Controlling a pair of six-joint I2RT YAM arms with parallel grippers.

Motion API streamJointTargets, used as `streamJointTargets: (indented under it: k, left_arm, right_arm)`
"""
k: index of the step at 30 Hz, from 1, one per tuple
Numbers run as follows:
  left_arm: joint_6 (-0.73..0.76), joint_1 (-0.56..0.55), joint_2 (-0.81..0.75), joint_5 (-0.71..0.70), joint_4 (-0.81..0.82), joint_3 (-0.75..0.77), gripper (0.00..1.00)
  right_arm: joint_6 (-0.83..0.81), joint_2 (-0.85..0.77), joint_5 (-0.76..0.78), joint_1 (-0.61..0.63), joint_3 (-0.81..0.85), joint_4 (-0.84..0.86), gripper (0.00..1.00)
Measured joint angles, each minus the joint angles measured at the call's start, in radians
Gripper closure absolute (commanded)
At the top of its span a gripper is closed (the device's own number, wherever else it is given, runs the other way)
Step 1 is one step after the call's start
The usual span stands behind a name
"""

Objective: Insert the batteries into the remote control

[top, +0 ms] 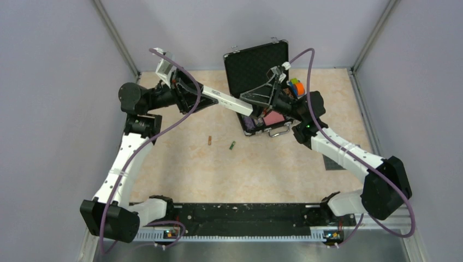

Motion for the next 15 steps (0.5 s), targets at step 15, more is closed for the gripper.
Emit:
streamJointTargets:
  k: [15]
  left_arm:
    - [0.098, 0.0, -0.077, 0.015, 0.032, -0.009, 1.0]
  right_arm:
    - [0.111, 0.084, -0.014, 0.01, 0.034, 0.115, 0.39]
